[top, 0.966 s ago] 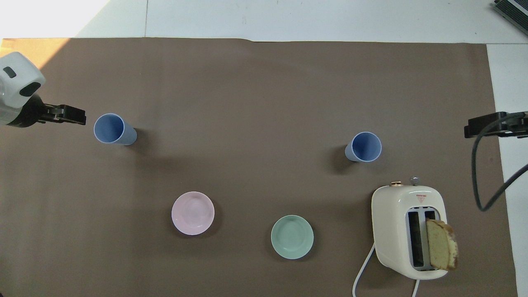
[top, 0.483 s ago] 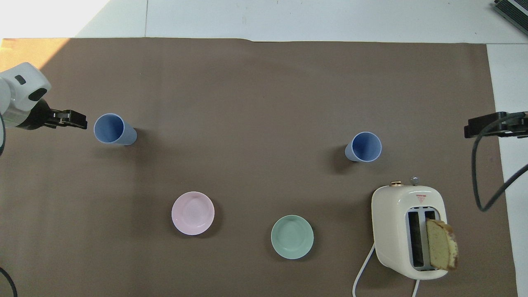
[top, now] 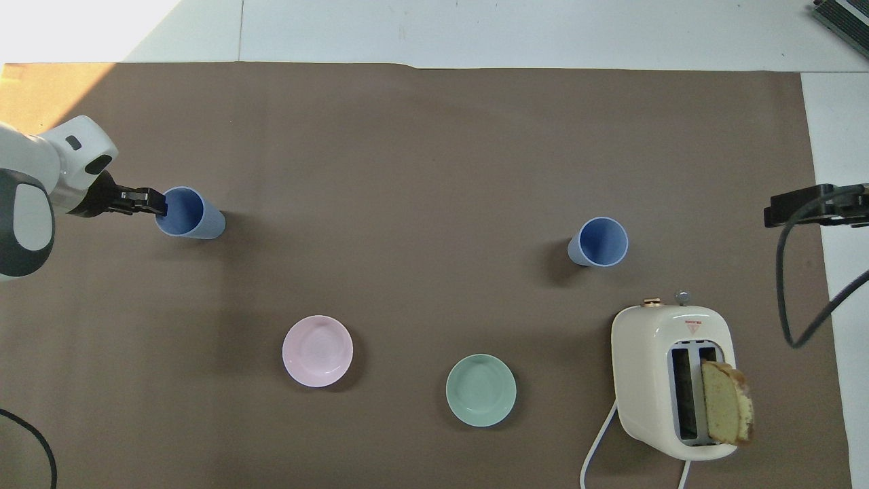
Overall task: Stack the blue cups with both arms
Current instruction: 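Close the left gripper on the blue cup's rim, then slide the blue cup with the left gripper toward the table center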
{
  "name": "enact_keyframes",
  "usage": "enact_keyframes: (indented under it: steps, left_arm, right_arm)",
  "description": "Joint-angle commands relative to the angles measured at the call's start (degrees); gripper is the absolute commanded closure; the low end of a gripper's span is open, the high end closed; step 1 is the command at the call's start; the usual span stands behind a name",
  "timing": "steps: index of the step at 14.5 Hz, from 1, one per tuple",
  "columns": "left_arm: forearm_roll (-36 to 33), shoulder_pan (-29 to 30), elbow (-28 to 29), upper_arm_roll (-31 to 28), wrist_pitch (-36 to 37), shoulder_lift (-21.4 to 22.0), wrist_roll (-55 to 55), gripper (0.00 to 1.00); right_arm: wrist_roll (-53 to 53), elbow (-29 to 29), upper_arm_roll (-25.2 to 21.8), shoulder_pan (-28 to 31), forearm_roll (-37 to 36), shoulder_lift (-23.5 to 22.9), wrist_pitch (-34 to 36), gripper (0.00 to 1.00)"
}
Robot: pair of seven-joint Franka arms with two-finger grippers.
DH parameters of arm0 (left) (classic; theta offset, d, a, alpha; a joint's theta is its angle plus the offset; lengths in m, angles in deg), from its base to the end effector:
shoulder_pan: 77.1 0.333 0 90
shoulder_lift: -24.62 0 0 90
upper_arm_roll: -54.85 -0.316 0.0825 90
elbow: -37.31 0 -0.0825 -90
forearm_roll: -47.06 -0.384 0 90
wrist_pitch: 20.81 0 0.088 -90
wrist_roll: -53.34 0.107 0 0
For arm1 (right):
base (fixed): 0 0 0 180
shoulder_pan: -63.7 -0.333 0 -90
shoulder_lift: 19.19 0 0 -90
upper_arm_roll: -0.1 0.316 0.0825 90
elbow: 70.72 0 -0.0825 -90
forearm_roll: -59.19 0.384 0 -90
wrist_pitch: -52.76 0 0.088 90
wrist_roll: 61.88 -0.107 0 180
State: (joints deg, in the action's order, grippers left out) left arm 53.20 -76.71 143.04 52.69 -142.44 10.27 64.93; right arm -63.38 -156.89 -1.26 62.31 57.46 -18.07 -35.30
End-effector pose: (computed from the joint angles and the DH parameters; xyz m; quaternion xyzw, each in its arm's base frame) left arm 0.6225 0.0216 0.3933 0.9977 -0.0520 0.0187 0.0393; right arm 0.5453 -0.0032 0.6637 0.9995 -0.0137 0.0265 0.0145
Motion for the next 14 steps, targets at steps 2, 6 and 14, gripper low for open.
enact_keyframes:
  steps: [2, 6, 14]
  left_arm:
    - [1.33, -0.48, 4.66, -0.13, -2.81, 2.75, 0.63, 0.59]
    - [1.24, -0.92, 4.05, 0.05, -1.51, 2.66, 1.24, 1.0]
    - [0.45, -13.73, 1.58, 0.4, 0.08, 3.45, -14.19, 1.0]
  right_arm:
    - [1.24, -1.72, 0.22, 0.6, 0.85, 1.51, -0.54, 0.0]
    - [1.24, -1.72, 0.22, 0.6, 0.85, 1.51, -0.54, 0.0]
    - [1.24, -1.72, 0.22, 0.6, 0.85, 1.51, -0.54, 0.0]
